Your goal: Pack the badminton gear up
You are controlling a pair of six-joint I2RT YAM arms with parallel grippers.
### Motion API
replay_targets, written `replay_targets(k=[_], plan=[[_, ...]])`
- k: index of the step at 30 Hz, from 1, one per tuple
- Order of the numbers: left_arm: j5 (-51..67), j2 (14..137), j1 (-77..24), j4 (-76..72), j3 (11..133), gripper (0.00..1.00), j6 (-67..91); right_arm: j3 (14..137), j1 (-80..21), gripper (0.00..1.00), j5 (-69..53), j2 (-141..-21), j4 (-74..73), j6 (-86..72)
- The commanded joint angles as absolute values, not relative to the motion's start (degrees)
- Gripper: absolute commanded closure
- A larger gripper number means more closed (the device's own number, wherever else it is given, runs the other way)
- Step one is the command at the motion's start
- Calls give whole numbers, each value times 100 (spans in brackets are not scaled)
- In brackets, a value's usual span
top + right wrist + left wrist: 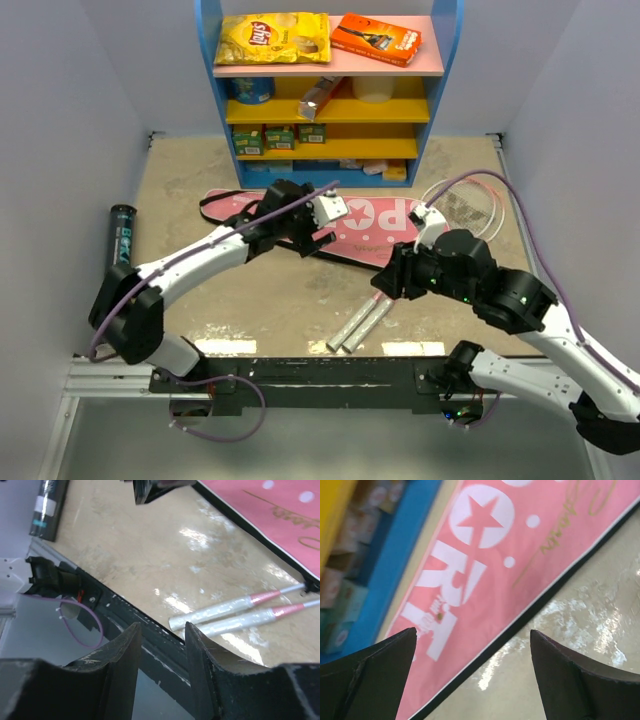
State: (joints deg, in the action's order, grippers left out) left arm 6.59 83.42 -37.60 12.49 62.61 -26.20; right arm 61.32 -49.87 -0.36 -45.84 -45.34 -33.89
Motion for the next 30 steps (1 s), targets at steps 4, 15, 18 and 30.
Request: replay_targets(k=[4, 15, 18, 30], plan=[[545, 9237, -4008, 618, 5732, 3, -2909, 6004, -5001, 54, 642, -3929, -5431, -4007], [97, 9897, -4008, -483, 5449, 7, -3014, 5493, -5001, 54, 510, -3393, -5326, -4500], [18, 9905, -4008, -738, 5388, 14, -3129, 5493, -5001, 55, 501, -3401, -5300, -4491], [185, 10248, -3955, -360, 5669, 100, -3085, 5291, -5001, 58, 404, -3463, -5063, -4439]])
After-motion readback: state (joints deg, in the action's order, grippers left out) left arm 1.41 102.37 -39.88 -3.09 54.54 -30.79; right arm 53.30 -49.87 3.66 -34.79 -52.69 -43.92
